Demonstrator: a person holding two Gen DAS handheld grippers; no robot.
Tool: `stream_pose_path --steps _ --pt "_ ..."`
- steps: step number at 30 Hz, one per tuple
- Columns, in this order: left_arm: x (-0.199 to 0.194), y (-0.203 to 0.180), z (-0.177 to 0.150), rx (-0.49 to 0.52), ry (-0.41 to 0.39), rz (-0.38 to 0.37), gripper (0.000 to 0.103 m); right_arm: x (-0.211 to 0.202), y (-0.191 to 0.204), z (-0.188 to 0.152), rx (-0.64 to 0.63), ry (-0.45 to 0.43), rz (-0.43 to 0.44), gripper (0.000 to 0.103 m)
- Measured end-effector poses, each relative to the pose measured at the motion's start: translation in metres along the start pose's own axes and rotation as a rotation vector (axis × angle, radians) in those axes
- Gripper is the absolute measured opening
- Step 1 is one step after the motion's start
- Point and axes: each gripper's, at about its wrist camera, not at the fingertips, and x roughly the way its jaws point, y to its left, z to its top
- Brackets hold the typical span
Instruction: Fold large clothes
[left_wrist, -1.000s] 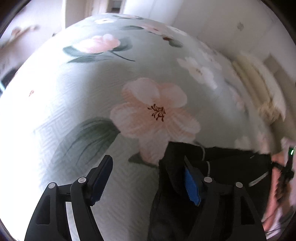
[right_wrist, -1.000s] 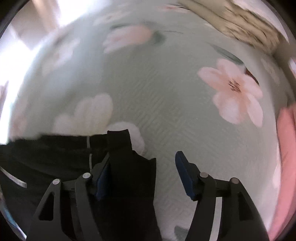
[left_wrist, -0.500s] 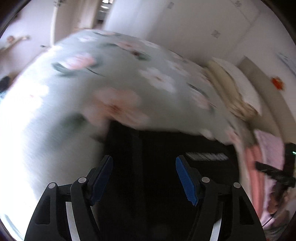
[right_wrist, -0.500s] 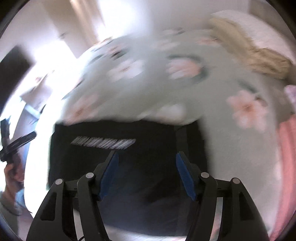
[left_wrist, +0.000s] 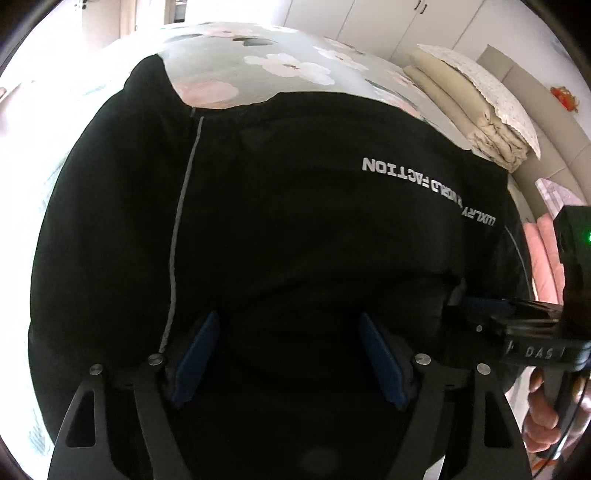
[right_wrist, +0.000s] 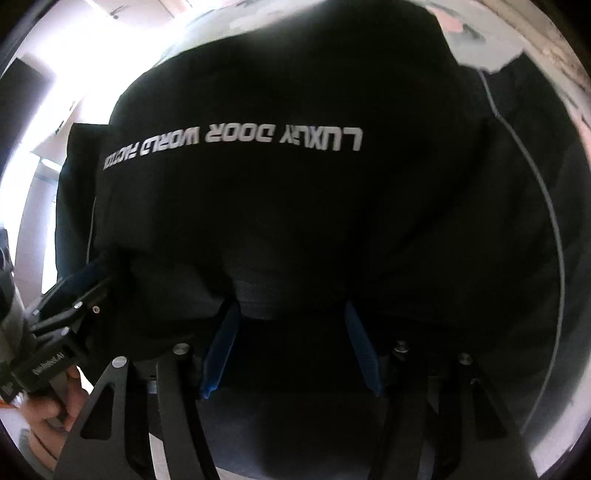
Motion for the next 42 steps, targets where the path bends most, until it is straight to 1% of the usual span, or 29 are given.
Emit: stream_pose_path --steps 1,3,4,6,7,9,11,12,13,14,15,17,18,20,21,22,23,25,26,28,29,30,32,34,36,37,39,42 --pt "-0.002 0.002 0.000 -0.002 -0.001 -0.010 0.080 -0.002 0.001 -0.002 -0.009 -0.014 0.000 0.063" --pt "-0.015 0.007 0.002 -0.009 -0.010 -0.029 0.079 -0.008 -0.004 -0.002 0.005 -0.028 0.042 0.063" --pt "-0.024 0.010 0.002 -0.016 -0.026 -0.023 0.078 -0.015 -0.009 -0.002 0.023 -0.028 0.083 0.063" --pt "-0.054 0.020 0.002 -0.036 -0.112 0.035 0.077 -0.033 -0.018 -0.003 0.048 -0.036 0.126 0.063" --pt "-0.070 0.027 0.002 -0.051 -0.160 0.072 0.077 -0.047 -0.025 -0.003 0.053 -0.051 0.120 0.064" --pt "-0.089 0.044 0.008 -0.085 -0.192 0.104 0.077 -0.070 -0.042 -0.004 0.070 -0.075 0.115 0.065" --pt "-0.095 0.067 0.020 -0.129 -0.160 0.084 0.077 -0.097 -0.073 -0.008 0.118 -0.121 0.100 0.074" --pt "-0.091 0.081 0.027 -0.156 -0.129 0.054 0.077 -0.106 -0.087 -0.012 0.143 -0.135 0.086 0.082" --pt "-0.088 0.093 0.028 -0.182 -0.099 0.015 0.077 -0.114 -0.104 -0.016 0.168 -0.151 0.077 0.087" --pt "-0.085 0.106 0.029 -0.215 -0.069 -0.033 0.077 -0.120 -0.121 -0.019 0.189 -0.164 0.073 0.089" --pt "-0.081 0.115 0.028 -0.241 -0.052 -0.061 0.077 -0.123 -0.137 -0.020 0.207 -0.167 0.064 0.090" --pt "-0.074 0.131 0.022 -0.291 -0.049 -0.071 0.077 -0.117 -0.166 -0.028 0.238 -0.147 0.040 0.090" --pt "-0.070 0.138 0.021 -0.319 -0.039 -0.076 0.077 -0.118 -0.179 -0.025 0.245 -0.136 0.034 0.090" --pt "-0.055 0.148 0.018 -0.369 0.001 -0.133 0.076 -0.104 -0.196 -0.027 0.251 -0.108 0.024 0.090" --pt "-0.047 0.149 0.017 -0.390 0.017 -0.171 0.077 -0.096 -0.198 -0.023 0.251 -0.094 0.034 0.090" --pt "-0.040 0.152 0.014 -0.414 0.031 -0.211 0.077 -0.085 -0.201 -0.023 0.251 -0.078 0.058 0.090" --pt "-0.031 0.157 0.012 -0.445 0.044 -0.232 0.077 -0.077 -0.201 -0.024 0.255 -0.070 0.078 0.090" --pt "-0.016 0.165 0.008 -0.497 0.071 -0.228 0.076 -0.060 -0.209 -0.025 0.280 -0.051 0.134 0.092" --pt "-0.009 0.170 0.004 -0.524 0.087 -0.264 0.076 -0.056 -0.213 -0.025 0.296 -0.048 0.164 0.094" --pt "0.006 0.174 -0.002 -0.565 0.126 -0.359 0.076 -0.044 -0.224 -0.026 0.335 -0.036 0.246 0.097" --pt "0.018 0.175 -0.006 -0.585 0.165 -0.429 0.076 -0.041 -0.227 -0.026 0.344 -0.031 0.274 0.098" --pt "0.027 0.172 -0.002 -0.591 0.187 -0.466 0.077 -0.037 -0.229 -0.025 0.350 -0.024 0.304 0.098" --pt "0.036 0.173 -0.005 -0.609 0.186 -0.476 0.078 -0.027 -0.235 -0.023 0.349 -0.005 0.374 0.099" --pt "0.044 0.176 -0.006 -0.636 0.180 -0.525 0.078 -0.020 -0.239 -0.020 0.345 0.009 0.419 0.101" --pt "0.050 0.175 -0.005 -0.659 0.177 -0.556 0.078 -0.011 -0.242 -0.014 0.335 0.025 0.473 0.101" --pt "0.052 0.175 -0.005 -0.663 0.176 -0.565 0.078 -0.005 -0.243 -0.010 0.329 0.032 0.500 0.103" --pt "0.054 0.169 -0.002 -0.655 0.173 -0.557 0.078 0.001 -0.243 -0.007 0.311 0.031 0.527 0.103" --pt "0.059 0.162 0.000 -0.663 0.174 -0.561 0.078 0.006 -0.232 0.007 0.240 0.020 0.529 0.103"
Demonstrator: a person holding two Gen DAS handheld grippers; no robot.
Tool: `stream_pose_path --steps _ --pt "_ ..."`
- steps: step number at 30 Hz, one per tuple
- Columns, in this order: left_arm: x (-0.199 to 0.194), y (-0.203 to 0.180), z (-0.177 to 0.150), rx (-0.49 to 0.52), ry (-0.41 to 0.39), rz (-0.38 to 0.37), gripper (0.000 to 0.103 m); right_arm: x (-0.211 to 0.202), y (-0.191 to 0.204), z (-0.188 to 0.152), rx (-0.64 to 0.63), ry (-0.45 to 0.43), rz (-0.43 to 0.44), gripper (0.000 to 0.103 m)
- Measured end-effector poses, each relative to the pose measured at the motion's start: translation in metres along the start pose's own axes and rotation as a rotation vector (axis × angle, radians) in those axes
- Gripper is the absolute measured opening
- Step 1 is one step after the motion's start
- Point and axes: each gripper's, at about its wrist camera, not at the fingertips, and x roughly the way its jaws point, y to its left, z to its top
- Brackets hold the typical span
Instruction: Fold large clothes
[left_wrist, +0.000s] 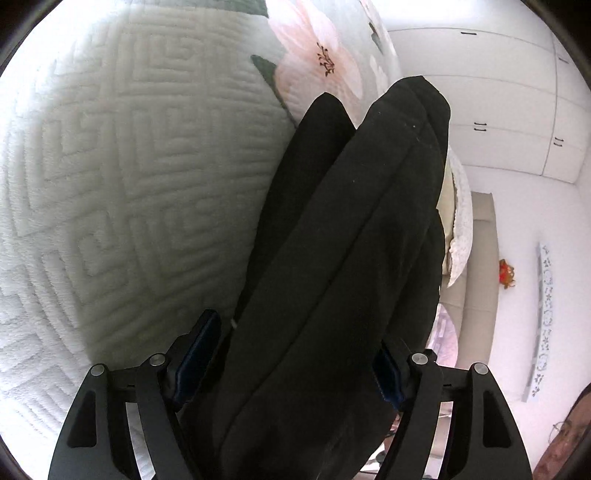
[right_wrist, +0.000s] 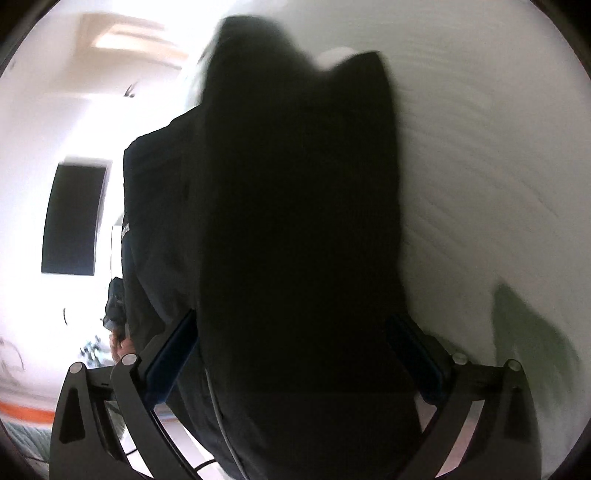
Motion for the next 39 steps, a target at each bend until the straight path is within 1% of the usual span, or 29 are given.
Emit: stream_pose_path --steps 2,3,4,5,6,7,8,9,10,12,13,15,16,17,20,22,23,26,28,31,33,35,36,37,39 --pt "0.008 -0.003 0.003 -0.017 0.000 -0.005 0.078 0.005 0.008 0.002 -0.048 -0.002 -0.021 0.103" --pt "0.011 -0.006 0.003 -0.015 -0.003 -0.003 0.077 0.006 0.011 0.002 -0.061 -0.007 -0.024 0.100" --pt "0.010 -0.010 0.004 -0.005 -0.006 0.005 0.068 0.007 0.012 0.003 -0.069 -0.018 -0.016 0.094" --pt "0.010 -0.016 0.003 0.021 -0.013 0.032 0.063 0.005 0.012 0.001 -0.070 -0.022 -0.011 0.093" --pt "0.011 -0.023 0.001 0.053 -0.023 0.060 0.056 0.004 0.011 0.000 -0.071 -0.028 -0.006 0.086" --pt "0.012 -0.035 -0.003 0.107 -0.032 0.090 0.049 0.001 0.013 -0.003 -0.077 -0.037 -0.007 0.078" --pt "0.011 -0.044 -0.007 0.152 -0.034 0.110 0.046 -0.005 0.013 -0.012 -0.085 -0.048 -0.011 0.076" --pt "0.009 -0.053 -0.011 0.195 -0.036 0.113 0.040 -0.007 0.016 -0.014 -0.091 -0.060 -0.019 0.071" --pt "0.003 -0.059 -0.014 0.214 -0.038 0.098 0.037 -0.008 0.021 -0.016 -0.101 -0.069 -0.030 0.069" --pt "-0.010 -0.072 -0.021 0.253 -0.049 0.025 0.034 -0.016 0.034 -0.020 -0.125 -0.097 -0.060 0.056" --pt "-0.014 -0.079 -0.024 0.272 -0.052 -0.010 0.033 -0.021 0.042 -0.023 -0.131 -0.115 -0.070 0.052" --pt "-0.026 -0.095 -0.032 0.325 -0.055 -0.054 0.032 -0.035 0.067 -0.031 -0.172 -0.161 -0.095 0.048" --pt "-0.032 -0.106 -0.037 0.363 -0.058 -0.065 0.032 -0.040 0.081 -0.036 -0.196 -0.179 -0.112 0.046" --pt "-0.042 -0.118 -0.042 0.408 -0.063 -0.071 0.032 -0.043 0.103 -0.042 -0.229 -0.196 -0.136 0.046" --pt "-0.084 -0.135 -0.048 0.465 -0.088 -0.083 0.032 -0.045 0.154 -0.061 -0.294 -0.212 -0.171 0.046" --pt "-0.132 -0.135 -0.044 0.483 -0.107 -0.076 0.032 -0.042 0.194 -0.074 -0.330 -0.222 -0.177 0.046" --pt "-0.157 -0.123 -0.044 0.486 -0.117 -0.072 0.032 -0.037 0.213 -0.080 -0.340 -0.229 -0.167 0.046" --pt "-0.220 -0.112 -0.043 0.484 -0.157 -0.053 0.032 -0.021 0.265 -0.098 -0.367 -0.242 -0.137 0.046" --pt "-0.264 -0.094 -0.045 0.480 -0.179 -0.016 0.033 -0.002 0.299 -0.111 -0.395 -0.235 -0.133 0.046" --pt "-0.310 -0.058 -0.046 0.449 -0.204 0.035 0.034 0.037 0.337 -0.126 -0.403 -0.205 -0.118 0.046" --pt "-0.322 -0.028 -0.044 0.422 -0.211 0.064 0.034 0.075 0.353 -0.138 -0.397 -0.160 -0.114 0.046" --pt "-0.326 0.009 -0.041 0.360 -0.210 0.075 0.034 0.110 0.359 -0.147 -0.384 -0.113 -0.115 0.046" --pt "-0.329 0.035 -0.035 0.320 -0.206 0.085 0.034 0.126 0.361 -0.151 -0.378 -0.093 -0.120 0.046" --pt "-0.327 0.052 -0.032 0.290 -0.204 0.092 0.034 0.142 0.359 -0.156 -0.371 -0.072 -0.129 0.046" --pt "-0.319 0.107 -0.024 0.189 -0.188 0.110 0.036 0.178 0.353 -0.162 -0.356 -0.031 -0.159 0.046"
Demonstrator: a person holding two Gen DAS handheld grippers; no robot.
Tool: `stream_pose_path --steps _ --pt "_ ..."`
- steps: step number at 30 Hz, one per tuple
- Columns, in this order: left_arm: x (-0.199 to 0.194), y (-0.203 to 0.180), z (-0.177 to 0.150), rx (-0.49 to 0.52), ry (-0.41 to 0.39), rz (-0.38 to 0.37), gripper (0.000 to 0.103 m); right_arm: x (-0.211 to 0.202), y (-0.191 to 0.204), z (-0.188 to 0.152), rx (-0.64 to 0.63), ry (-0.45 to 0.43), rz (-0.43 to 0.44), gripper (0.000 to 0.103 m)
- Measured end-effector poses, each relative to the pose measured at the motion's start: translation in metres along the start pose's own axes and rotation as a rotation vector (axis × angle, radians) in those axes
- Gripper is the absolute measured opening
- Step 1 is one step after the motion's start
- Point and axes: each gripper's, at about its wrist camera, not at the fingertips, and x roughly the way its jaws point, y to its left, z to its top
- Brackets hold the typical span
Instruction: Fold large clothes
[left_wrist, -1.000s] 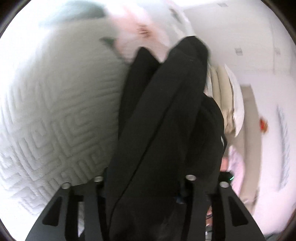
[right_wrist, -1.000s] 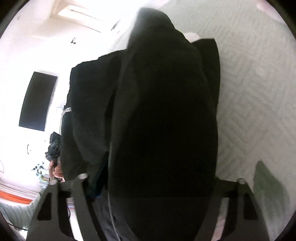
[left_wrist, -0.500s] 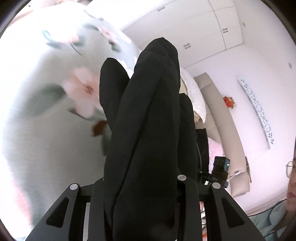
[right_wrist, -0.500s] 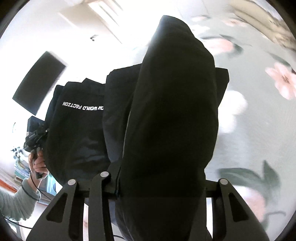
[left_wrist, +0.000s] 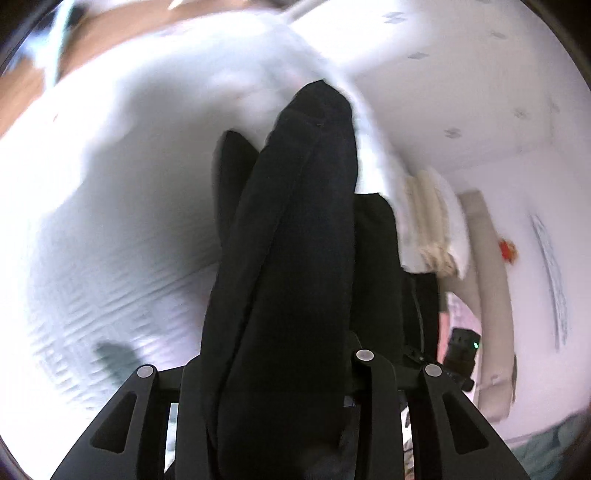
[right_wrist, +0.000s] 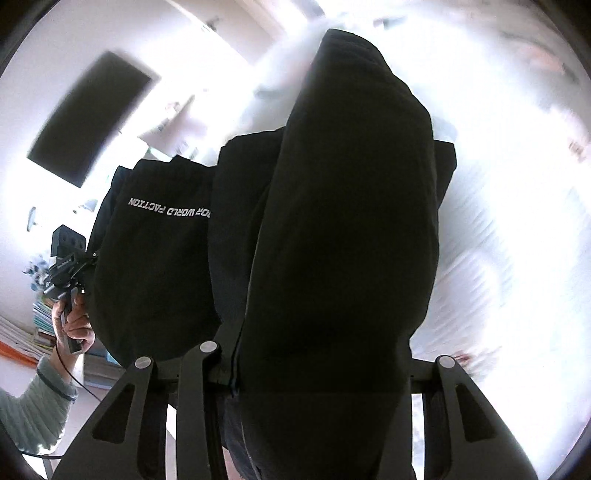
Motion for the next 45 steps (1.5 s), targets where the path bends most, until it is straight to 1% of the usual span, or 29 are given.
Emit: stream_pose_path --steps 1,2,3,4,5,6,8,10,13,14,16,18,19,20,21,23,24,26,28,29,31,32,33,35,36,38,40,42,45 --pt "0.005 0.025 -0.002 -0.057 0.000 0.001 0.039 0.018 -0.006 -0.006 0.018 0.021 -0.042 0.048" --pt "0.013 0.059 -0.004 -0.158 -0.003 -0.027 0.041 0.025 -0.015 -0.010 0.049 0.026 -0.065 0.049" --pt "0.019 0.086 -0.008 -0.249 -0.006 -0.088 0.050 0.029 -0.028 -0.015 0.093 0.024 -0.059 0.053" --pt "0.025 0.113 -0.013 -0.356 -0.008 -0.186 0.061 0.031 -0.048 -0.021 0.176 0.023 -0.009 0.057" --pt "0.029 0.123 -0.017 -0.406 -0.004 -0.241 0.061 0.033 -0.058 -0.024 0.234 0.022 0.029 0.058" --pt "0.028 0.124 -0.018 -0.409 -0.009 -0.259 0.061 0.034 -0.067 -0.028 0.284 0.025 0.058 0.060" --pt "0.021 0.109 -0.017 -0.356 0.002 -0.196 0.062 0.032 -0.070 -0.031 0.319 0.042 0.063 0.062" --pt "0.008 0.096 -0.018 -0.310 0.023 -0.130 0.062 0.028 -0.067 -0.029 0.324 0.063 0.036 0.065" --pt "-0.021 0.083 -0.019 -0.265 0.017 -0.021 0.062 0.005 -0.072 -0.030 0.325 0.076 -0.021 0.066" --pt "-0.034 0.075 -0.023 -0.248 0.005 0.018 0.062 0.000 -0.066 -0.027 0.325 0.079 -0.033 0.066" --pt "-0.060 0.057 -0.031 -0.203 -0.033 0.099 0.062 -0.016 -0.059 -0.029 0.313 0.085 -0.079 0.073" --pt "-0.088 0.034 -0.045 -0.173 -0.089 0.175 0.062 -0.036 -0.052 -0.027 0.293 0.074 -0.129 0.073" --pt "-0.103 0.032 -0.046 -0.160 -0.111 0.208 0.062 -0.043 -0.050 -0.021 0.288 0.063 -0.159 0.073" --pt "-0.116 0.015 -0.056 -0.121 -0.146 0.276 0.062 -0.054 -0.049 -0.019 0.277 0.051 -0.206 0.073" --pt "-0.124 -0.006 -0.065 -0.078 -0.174 0.337 0.062 -0.059 -0.047 -0.006 0.264 0.038 -0.249 0.073" --pt "-0.137 -0.053 -0.081 0.024 -0.236 0.419 0.062 -0.091 -0.032 -0.006 0.229 -0.002 -0.302 0.073" --pt "-0.144 -0.078 -0.092 0.057 -0.280 0.416 0.062 -0.104 -0.021 -0.006 0.214 -0.021 -0.306 0.073" --pt "-0.162 -0.122 -0.111 0.088 -0.353 0.370 0.063 -0.135 0.017 -0.010 0.166 -0.062 -0.283 0.073" --pt "-0.165 -0.168 -0.130 0.122 -0.384 0.367 0.063 -0.167 0.055 -0.017 0.107 -0.086 -0.268 0.073" --pt "-0.170 -0.198 -0.142 0.171 -0.409 0.382 0.063 -0.171 0.077 -0.016 0.076 -0.096 -0.275 0.073" --pt "-0.184 -0.241 -0.157 0.244 -0.455 0.419 0.064 -0.199 0.126 -0.024 0.001 -0.134 -0.286 0.074" --pt "-0.190 -0.266 -0.165 0.287 -0.476 0.446 0.065 -0.215 0.140 -0.039 -0.034 -0.143 -0.292 0.074" --pt "-0.199 -0.290 -0.173 0.323 -0.497 0.468 0.066 -0.232 0.161 -0.043 -0.079 -0.165 -0.324 0.075" --pt "-0.211 -0.328 -0.191 0.383 -0.534 0.503 0.073 -0.265 0.198 -0.050 -0.122 -0.217 -0.363 0.080" --pt "-0.216 -0.346 -0.200 0.406 -0.547 0.530 0.078 -0.273 0.214 -0.054 -0.124 -0.232 -0.360 0.084" --pt "-0.228 -0.374 -0.215 0.429 -0.564 0.597 0.078 -0.298 0.240 -0.066 -0.121 -0.270 -0.375 0.088" --pt "-0.237 -0.395 -0.229 0.422 -0.581 0.647 0.078 -0.315 0.261 -0.075 -0.119 -0.301 -0.415 0.089" --pt "-0.242 -0.407 -0.243 0.402 -0.566 0.656 0.078 -0.326 0.281 -0.085 -0.113 -0.320 -0.460 0.090" --pt "-0.242 -0.417 -0.259 0.413 -0.532 0.670 0.079 -0.329 0.291 -0.096 -0.099 -0.316 -0.452 0.090"
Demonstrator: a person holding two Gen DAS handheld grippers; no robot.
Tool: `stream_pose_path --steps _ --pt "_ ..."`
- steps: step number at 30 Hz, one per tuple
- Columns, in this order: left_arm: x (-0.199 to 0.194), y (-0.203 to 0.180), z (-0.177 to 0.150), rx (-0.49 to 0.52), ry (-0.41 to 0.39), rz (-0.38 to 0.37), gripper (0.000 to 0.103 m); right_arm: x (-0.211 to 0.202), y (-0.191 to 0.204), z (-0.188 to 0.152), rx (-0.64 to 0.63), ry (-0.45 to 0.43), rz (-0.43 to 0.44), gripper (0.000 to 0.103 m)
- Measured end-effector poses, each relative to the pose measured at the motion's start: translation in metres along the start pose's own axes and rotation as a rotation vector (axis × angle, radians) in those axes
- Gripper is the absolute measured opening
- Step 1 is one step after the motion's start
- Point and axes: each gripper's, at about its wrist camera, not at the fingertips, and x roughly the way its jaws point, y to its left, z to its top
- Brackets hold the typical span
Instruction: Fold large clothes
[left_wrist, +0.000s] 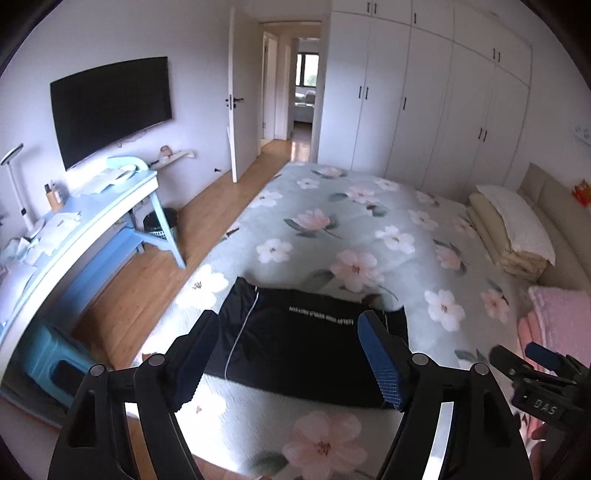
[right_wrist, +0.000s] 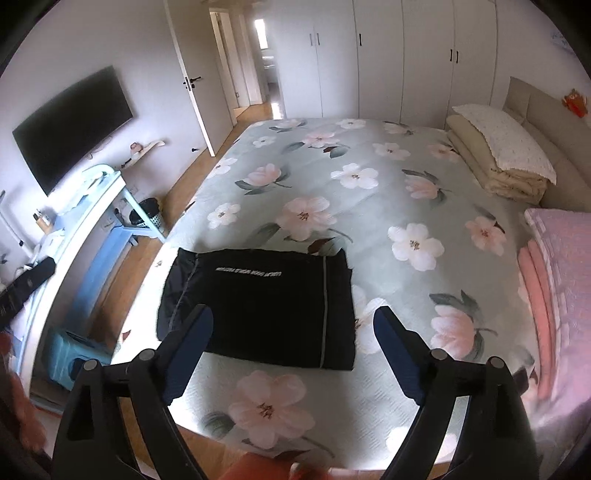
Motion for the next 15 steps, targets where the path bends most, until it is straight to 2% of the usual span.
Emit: stream_pose_path --steps 6,15 --pt "0.012 -0.007 -0.004 0.012 0.060 0.007 0.079 0.002 0.020 -0.006 -0.011 0.024 -0.059 0.090" --pt "0.055 -0.001 0.001 0.088 0.149 0.022 0.078 0.038 0.052 -0.003 -0.027 0.106 -0.111 0.090"
